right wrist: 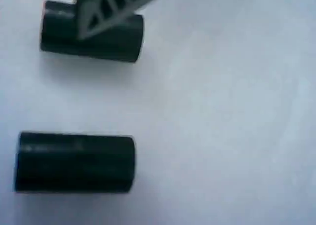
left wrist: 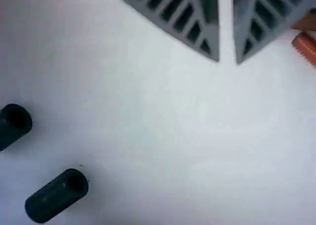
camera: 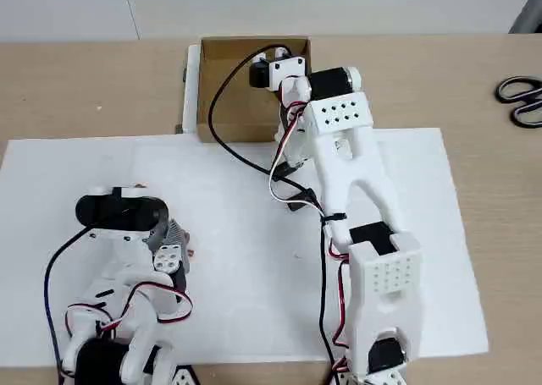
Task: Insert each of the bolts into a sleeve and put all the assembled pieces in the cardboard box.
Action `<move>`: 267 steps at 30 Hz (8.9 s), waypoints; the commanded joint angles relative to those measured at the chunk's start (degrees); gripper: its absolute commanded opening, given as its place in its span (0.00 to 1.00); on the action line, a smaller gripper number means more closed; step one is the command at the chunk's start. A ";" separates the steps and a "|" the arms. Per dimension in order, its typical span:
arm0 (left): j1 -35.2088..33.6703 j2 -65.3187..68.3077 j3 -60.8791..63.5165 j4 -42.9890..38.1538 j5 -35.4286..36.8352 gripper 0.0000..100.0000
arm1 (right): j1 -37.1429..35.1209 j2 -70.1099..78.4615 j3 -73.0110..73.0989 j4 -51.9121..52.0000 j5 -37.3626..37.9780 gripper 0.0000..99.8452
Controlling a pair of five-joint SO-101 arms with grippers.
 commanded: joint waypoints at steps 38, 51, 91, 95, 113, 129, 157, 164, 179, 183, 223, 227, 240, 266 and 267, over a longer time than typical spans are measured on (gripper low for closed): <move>-0.26 -0.26 -0.22 -0.35 0.00 0.01 | 0.66 1.71 -0.44 0.92 -38.86 0.23; -0.35 -0.26 -0.22 -0.35 0.00 0.01 | -7.25 -3.21 10.73 0.92 -46.77 0.23; -0.35 -0.26 -0.22 -0.26 0.00 0.01 | -1.54 4.62 10.99 -3.30 -50.64 0.23; -0.35 -0.26 -0.22 -0.26 0.00 0.01 | -2.86 4.44 10.99 -3.38 -48.44 0.23; -0.35 -0.26 -0.22 -0.09 0.00 0.01 | -0.31 4.53 10.99 -3.30 -48.35 0.22; -0.35 -0.26 -0.22 -0.09 0.00 0.01 | 0.40 0.48 10.20 0.31 -34.20 0.09; -0.09 -0.26 -0.22 -0.09 0.00 0.01 | 1.27 -6.73 18.29 0.40 -2.02 0.39; -0.09 -0.26 -0.22 -0.09 0.00 0.01 | 1.19 -6.81 18.29 0.40 -2.46 0.39; -0.18 -0.26 -0.13 -0.09 0.00 0.01 | -0.04 -6.73 18.29 0.66 -31.82 0.39; -0.18 -0.26 -0.13 -0.09 0.00 0.01 | -0.92 -6.73 19.08 0.66 -41.14 0.39; -0.26 -0.26 0.66 -0.35 0.00 0.01 | 2.86 3.47 15.38 -2.24 -49.32 0.22; -0.26 -0.26 0.66 -0.44 0.00 0.01 | 2.68 3.47 15.38 -2.33 -47.56 0.07; -0.09 -0.26 0.66 -0.44 0.00 0.01 | 2.59 3.38 15.38 -3.12 -45.54 0.04; -0.35 -0.26 -0.31 -3.25 0.35 0.01 | 1.63 -9.80 12.84 -2.51 -35.52 0.00; -0.35 -0.26 -0.31 -4.22 1.41 0.01 | 1.63 -11.74 12.84 -2.51 -33.23 0.00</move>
